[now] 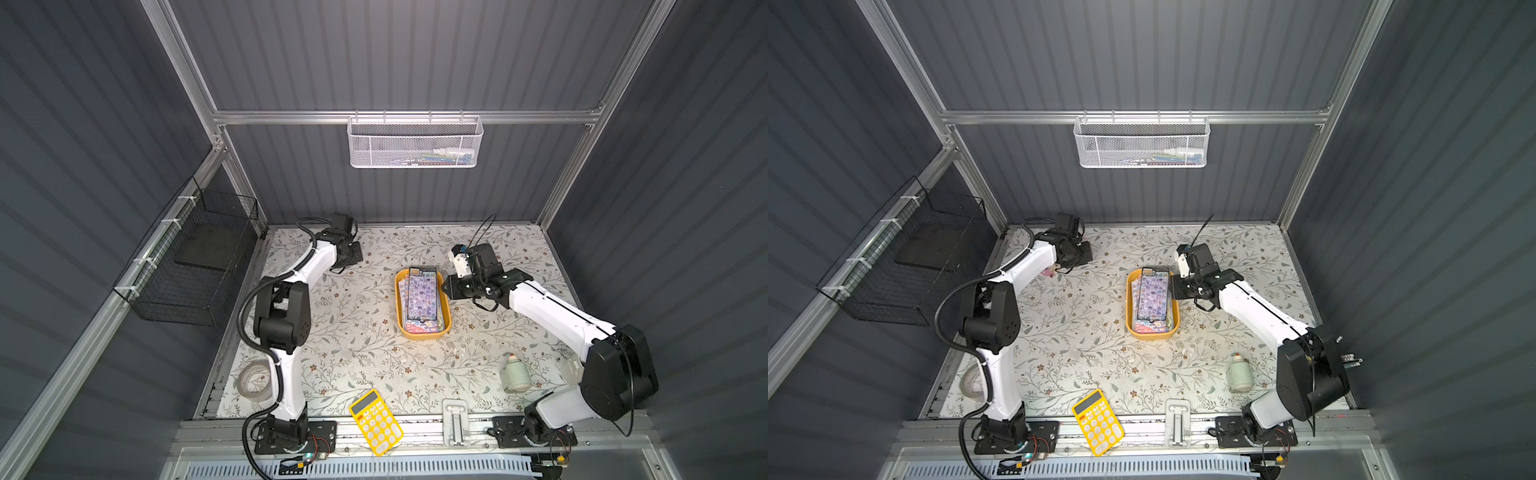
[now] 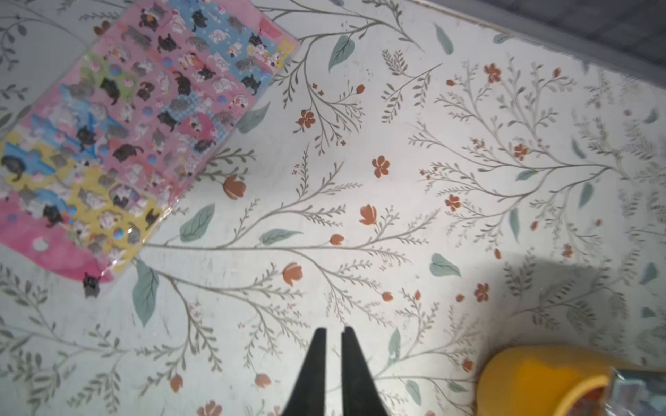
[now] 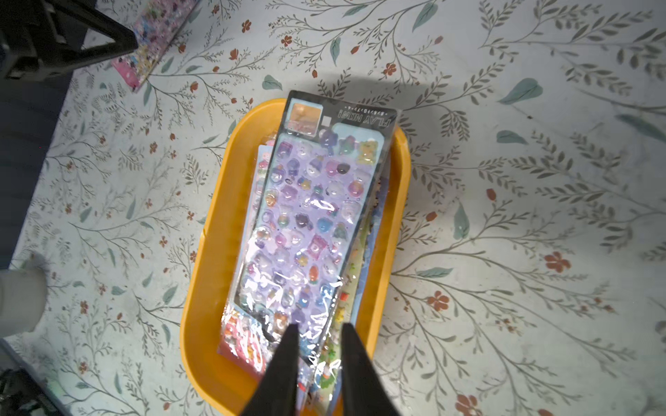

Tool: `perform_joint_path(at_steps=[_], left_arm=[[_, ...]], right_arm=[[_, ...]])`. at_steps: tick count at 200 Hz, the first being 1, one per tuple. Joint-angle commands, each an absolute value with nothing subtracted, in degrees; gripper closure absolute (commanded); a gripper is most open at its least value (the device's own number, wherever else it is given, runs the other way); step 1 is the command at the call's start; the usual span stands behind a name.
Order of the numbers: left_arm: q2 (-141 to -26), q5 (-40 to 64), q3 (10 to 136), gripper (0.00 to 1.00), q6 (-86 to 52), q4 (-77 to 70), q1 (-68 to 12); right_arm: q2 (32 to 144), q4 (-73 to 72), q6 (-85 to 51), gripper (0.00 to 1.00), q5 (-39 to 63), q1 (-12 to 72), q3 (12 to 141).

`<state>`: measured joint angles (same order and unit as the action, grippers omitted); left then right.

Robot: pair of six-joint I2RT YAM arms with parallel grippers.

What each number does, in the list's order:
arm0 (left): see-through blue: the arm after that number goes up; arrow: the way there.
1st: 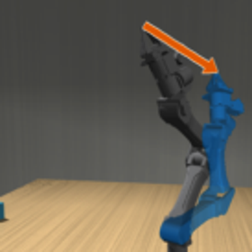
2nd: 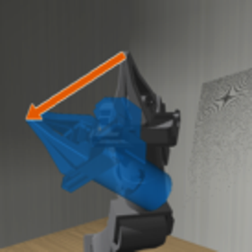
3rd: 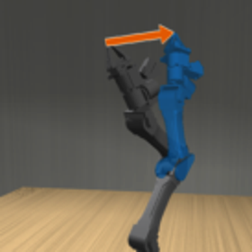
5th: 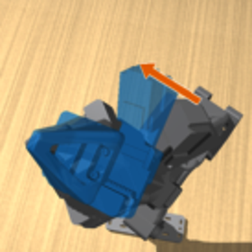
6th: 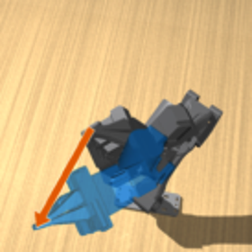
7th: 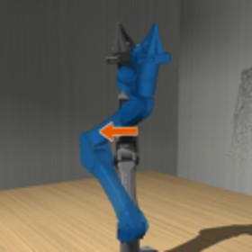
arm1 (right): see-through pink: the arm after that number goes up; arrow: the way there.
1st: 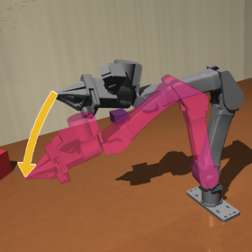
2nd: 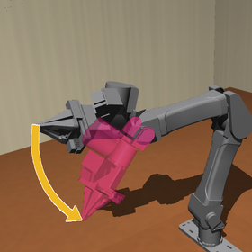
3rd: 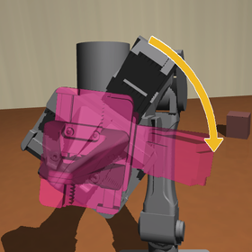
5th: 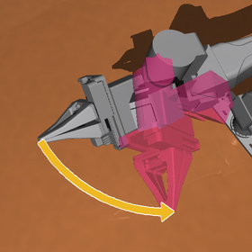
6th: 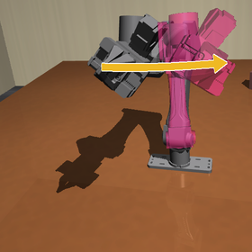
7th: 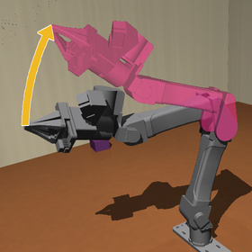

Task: Take the stickers out of the storage box
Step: Adjust the sticker at the center of the board.

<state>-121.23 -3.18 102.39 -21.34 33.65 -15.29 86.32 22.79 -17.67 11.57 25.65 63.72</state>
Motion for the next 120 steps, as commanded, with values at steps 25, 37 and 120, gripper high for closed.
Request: perform_joint_path(at_steps=[25, 37, 120], left_arm=[[-135.4, -7.9, 124.4, 0.56, -17.3, 43.9, -14.3], [-139.0, -8.7, 129.5, 0.54, -17.1, 45.7, -13.8], [-145.4, -8.8, 132.1, 0.33, -13.0, 39.3, -12.2]], right_arm=[[87.6, 21.0, -18.8, 0.78, 14.3, 25.8, 63.2], [87.9, 20.5, -19.2, 0.76, 14.2, 25.8, 63.3], [91.1, 20.7, -19.4, 0.73, 14.8, 25.6, 65.2]])
